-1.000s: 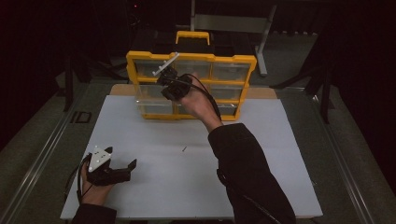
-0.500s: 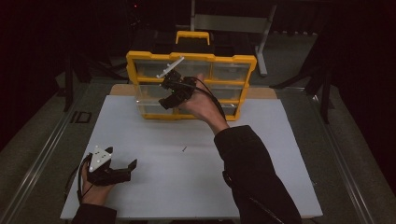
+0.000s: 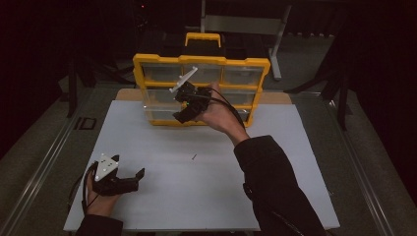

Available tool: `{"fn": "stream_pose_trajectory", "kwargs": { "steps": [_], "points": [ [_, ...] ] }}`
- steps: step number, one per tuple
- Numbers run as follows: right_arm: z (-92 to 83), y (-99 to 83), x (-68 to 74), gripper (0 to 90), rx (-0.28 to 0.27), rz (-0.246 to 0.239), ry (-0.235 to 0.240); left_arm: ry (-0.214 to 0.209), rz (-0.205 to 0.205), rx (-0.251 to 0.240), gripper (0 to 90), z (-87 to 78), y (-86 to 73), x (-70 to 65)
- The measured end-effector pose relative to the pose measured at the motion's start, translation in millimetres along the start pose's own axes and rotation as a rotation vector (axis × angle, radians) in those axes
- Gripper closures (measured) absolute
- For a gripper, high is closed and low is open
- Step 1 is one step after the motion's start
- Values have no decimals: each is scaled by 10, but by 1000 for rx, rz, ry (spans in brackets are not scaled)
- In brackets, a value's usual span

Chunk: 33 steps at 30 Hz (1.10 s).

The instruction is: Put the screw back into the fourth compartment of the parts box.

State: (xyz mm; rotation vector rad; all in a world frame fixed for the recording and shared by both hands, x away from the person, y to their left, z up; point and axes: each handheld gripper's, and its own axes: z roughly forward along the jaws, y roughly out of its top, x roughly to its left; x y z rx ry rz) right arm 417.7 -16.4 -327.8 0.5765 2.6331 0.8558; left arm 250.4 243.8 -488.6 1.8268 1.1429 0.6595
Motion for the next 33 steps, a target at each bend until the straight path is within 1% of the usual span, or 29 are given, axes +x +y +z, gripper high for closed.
{"fn": "stream_pose_trajectory", "kwargs": {
  "steps": [4,13,20,25,26,29,33],
  "points": [
    [34,-63,18,323,2,-14,12,1,1,2,7,1,0,0],
    [157,-210,50,323,26,-11,28,1,3,5,6,2,-1,-2],
    [259,-315,79,321,28,-3,43,2,5,5,7,3,-1,-4],
    [328,-378,86,321,36,2,55,2,5,6,6,4,-1,-6],
    [343,-393,93,320,42,11,56,2,4,5,6,5,-1,-6],
    [383,-427,100,318,45,17,61,1,4,6,7,5,-1,-6],
    [445,-475,112,318,53,19,65,1,4,6,7,6,-1,-6]
  ]
}}
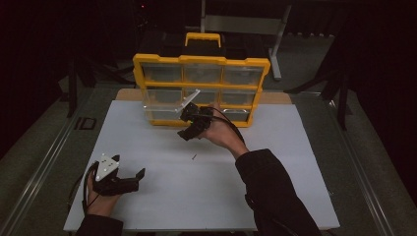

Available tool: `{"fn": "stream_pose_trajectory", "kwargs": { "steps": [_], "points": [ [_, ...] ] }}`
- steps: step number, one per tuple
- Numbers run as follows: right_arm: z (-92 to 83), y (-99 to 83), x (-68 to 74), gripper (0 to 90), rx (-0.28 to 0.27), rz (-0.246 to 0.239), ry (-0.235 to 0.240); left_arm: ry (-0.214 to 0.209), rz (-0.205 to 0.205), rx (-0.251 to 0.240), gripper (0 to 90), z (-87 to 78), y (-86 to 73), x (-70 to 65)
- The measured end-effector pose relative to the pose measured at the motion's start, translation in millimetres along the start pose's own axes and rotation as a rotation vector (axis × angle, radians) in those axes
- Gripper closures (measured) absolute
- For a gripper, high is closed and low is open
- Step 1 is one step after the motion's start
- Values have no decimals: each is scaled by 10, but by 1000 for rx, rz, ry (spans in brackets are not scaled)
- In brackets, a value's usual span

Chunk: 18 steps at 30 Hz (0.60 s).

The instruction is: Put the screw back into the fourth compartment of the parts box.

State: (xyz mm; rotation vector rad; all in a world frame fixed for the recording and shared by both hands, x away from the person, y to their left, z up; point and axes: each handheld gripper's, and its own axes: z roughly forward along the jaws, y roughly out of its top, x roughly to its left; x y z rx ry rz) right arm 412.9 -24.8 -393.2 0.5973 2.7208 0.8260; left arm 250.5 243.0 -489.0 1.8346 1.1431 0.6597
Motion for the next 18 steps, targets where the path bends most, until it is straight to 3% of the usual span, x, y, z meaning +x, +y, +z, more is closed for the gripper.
{"fn": "stream_pose_trajectory", "kwargs": {
  "steps": [18],
  "points": [
    [254,-188,19,320,40,17,34,1,0,4,7,10,-3,-1]
  ]
}}
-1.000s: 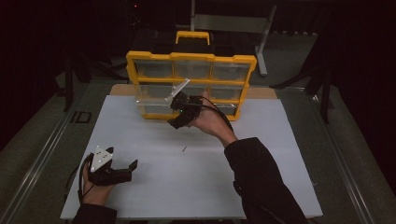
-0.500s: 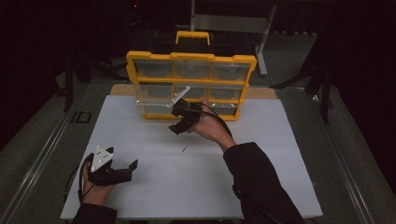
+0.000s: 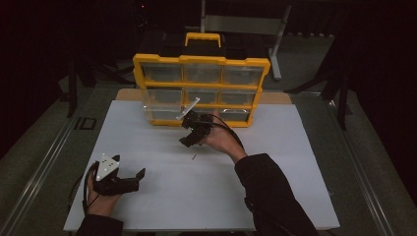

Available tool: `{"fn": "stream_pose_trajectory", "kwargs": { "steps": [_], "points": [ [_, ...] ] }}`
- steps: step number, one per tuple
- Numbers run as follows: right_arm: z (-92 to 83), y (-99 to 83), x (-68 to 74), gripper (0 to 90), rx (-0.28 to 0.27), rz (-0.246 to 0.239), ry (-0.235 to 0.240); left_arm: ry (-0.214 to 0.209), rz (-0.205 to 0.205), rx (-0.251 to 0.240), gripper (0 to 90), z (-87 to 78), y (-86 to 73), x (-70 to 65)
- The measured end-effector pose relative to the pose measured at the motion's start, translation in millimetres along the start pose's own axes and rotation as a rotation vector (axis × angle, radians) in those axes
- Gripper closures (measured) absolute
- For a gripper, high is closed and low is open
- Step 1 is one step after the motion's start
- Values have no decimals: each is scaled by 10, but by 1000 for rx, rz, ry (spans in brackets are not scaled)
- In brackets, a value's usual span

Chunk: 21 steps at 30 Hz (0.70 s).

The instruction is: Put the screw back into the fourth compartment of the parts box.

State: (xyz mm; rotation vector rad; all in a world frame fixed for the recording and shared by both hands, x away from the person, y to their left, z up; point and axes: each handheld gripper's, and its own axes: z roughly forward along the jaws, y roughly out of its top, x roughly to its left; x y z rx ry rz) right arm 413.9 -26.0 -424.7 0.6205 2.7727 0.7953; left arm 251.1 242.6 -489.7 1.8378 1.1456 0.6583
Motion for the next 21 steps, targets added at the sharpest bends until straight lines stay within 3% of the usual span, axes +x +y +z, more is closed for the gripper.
{"fn": "stream_pose_trajectory", "kwargs": {
  "steps": [21],
  "points": [
    [439,-344,35,350,125,-7,0,2,0,1,7,0,0,0]
  ]
}}
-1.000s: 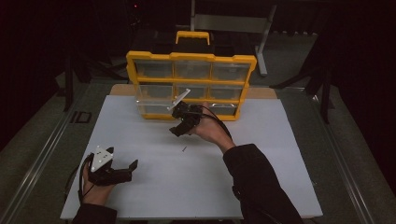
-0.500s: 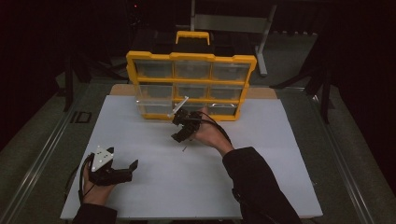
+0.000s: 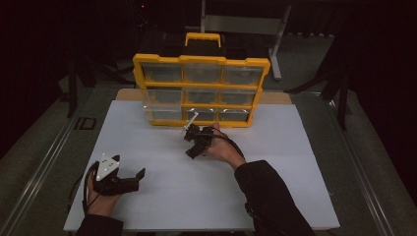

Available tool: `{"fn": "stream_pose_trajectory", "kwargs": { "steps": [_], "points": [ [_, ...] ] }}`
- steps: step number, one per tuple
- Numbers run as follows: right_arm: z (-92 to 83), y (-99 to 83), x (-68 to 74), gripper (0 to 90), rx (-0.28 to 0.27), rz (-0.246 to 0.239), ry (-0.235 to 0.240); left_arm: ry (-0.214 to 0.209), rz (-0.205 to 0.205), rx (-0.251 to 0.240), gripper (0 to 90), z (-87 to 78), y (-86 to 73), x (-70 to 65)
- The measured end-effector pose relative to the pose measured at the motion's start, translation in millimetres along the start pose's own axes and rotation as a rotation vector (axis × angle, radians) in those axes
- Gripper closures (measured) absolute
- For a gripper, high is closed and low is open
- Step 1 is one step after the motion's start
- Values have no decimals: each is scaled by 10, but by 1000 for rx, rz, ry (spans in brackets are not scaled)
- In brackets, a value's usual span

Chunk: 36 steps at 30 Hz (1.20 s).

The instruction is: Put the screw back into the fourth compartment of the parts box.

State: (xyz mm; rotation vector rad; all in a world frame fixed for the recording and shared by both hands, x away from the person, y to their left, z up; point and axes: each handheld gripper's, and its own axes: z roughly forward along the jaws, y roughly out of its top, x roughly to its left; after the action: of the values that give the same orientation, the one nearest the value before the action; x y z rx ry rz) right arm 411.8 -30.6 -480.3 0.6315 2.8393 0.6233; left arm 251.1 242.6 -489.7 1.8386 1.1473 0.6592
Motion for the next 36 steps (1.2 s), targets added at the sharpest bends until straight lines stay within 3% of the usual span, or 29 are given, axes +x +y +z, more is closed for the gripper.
{"fn": "stream_pose_trajectory", "kwargs": {
  "steps": [10,16,20,28,36],
  "points": [
    [99,-37,37,551,-20,9,16,2,1,0,7,-1,0,-1],
    [93,-57,52,571,-21,-17,77,3,0,0,7,-2,0,0],
    [82,-96,53,598,-9,-57,87,3,-1,0,7,-2,0,1],
    [90,-165,17,632,23,-102,55,4,0,2,7,2,1,-3],
    [138,-151,72,623,44,-124,57,5,0,2,7,1,1,-2]
  ]
}}
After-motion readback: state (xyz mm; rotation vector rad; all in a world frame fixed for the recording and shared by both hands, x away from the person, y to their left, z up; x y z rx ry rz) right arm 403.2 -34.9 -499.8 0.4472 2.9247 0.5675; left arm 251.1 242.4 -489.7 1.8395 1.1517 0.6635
